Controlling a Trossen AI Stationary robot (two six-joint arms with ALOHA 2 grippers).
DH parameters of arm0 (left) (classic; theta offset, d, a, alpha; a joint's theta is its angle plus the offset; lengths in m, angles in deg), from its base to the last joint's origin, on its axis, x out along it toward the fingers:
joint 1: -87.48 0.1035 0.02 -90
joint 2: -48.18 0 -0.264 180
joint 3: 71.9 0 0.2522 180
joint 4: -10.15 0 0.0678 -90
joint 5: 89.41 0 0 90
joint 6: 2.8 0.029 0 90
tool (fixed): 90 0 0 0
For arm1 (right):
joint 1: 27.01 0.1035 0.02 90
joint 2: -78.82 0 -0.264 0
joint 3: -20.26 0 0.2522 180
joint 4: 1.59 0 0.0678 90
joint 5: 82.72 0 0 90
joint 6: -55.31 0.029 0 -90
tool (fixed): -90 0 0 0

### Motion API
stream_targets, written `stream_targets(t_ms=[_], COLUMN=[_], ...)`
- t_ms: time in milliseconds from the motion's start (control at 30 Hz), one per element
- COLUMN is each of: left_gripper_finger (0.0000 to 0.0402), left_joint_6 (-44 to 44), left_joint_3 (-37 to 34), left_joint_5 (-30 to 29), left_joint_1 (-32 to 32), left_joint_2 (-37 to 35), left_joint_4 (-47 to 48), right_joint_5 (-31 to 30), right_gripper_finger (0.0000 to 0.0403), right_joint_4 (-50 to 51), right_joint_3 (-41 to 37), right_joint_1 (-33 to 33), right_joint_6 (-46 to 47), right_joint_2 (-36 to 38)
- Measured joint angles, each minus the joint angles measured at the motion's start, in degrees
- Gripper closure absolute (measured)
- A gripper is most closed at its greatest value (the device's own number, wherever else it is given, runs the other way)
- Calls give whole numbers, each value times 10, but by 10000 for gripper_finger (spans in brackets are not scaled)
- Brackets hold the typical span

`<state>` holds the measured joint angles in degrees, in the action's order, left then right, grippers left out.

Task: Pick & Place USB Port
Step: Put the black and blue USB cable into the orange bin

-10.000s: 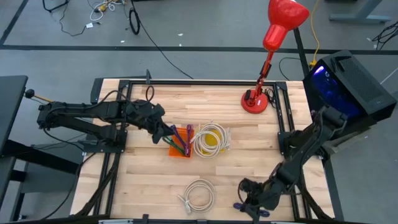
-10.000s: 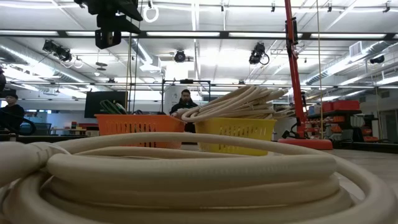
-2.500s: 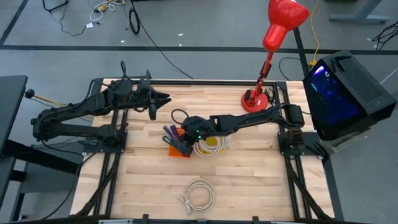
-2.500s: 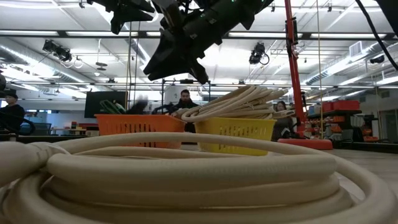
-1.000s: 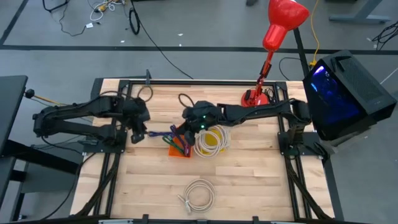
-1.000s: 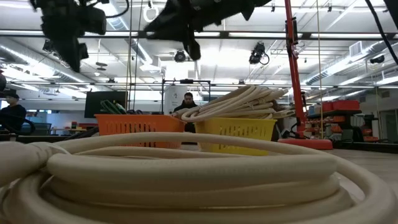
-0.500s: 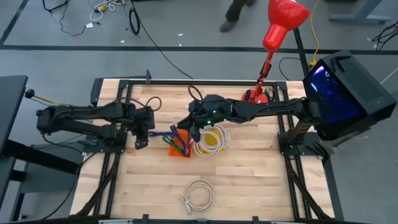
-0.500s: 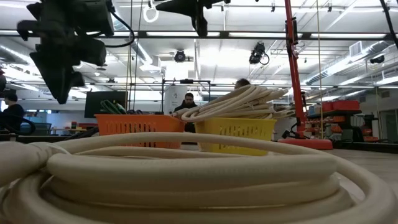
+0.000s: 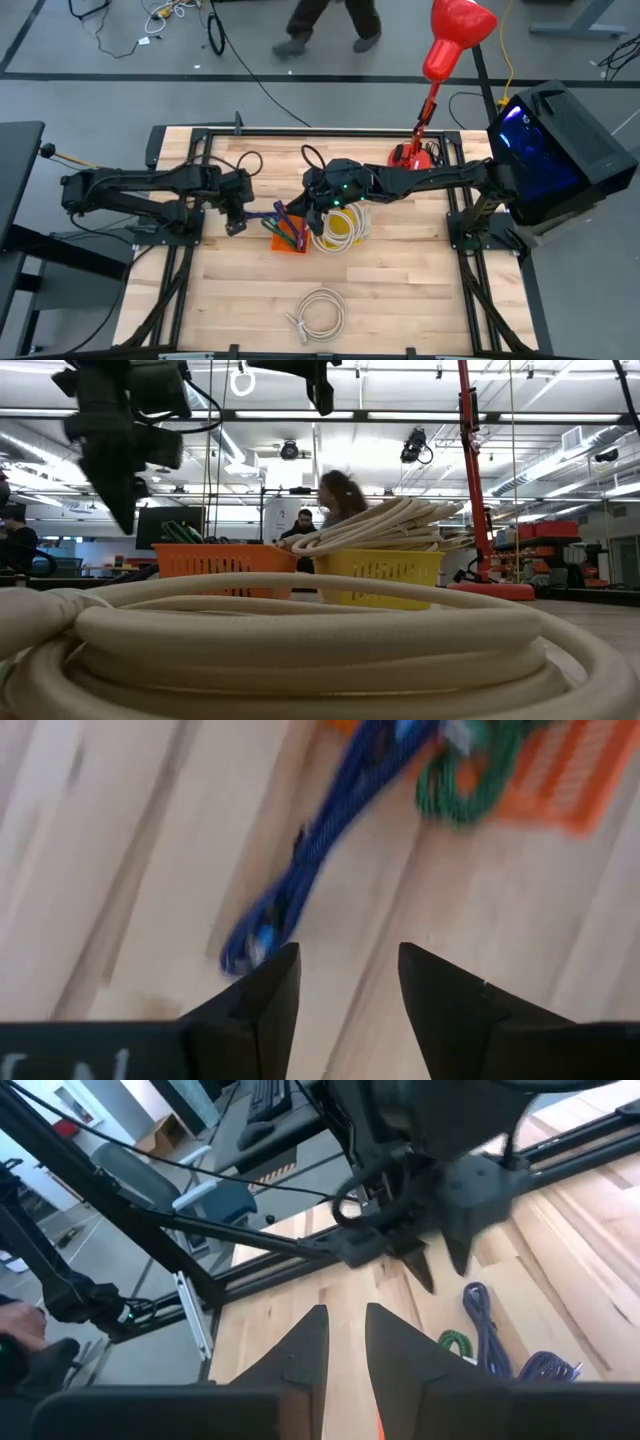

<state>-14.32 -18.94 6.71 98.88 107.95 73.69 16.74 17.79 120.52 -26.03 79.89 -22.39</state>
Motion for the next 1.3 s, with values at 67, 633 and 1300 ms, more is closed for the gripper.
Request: stream_targets(t_ms=[67,633,1300], left_gripper_finger=[226,231,232], left_joint_6=[-1,88,125], left_joint_3=[0,0,0], left_joint_5=[-3,-10,-12], left_joint_1=[0,3,17], left_joint_2=[19,78,94], left_joint_4=[-40,-92,-89], right_joint_5=[0,0,0], right_gripper_finger=[330,330,330], right_joint_4=[0,6,6], right_joint_3=[0,0,0], right_joint_1=[2,18,19], right_joint_6=[0,2,4], right_joint_2=[0,0,-1])
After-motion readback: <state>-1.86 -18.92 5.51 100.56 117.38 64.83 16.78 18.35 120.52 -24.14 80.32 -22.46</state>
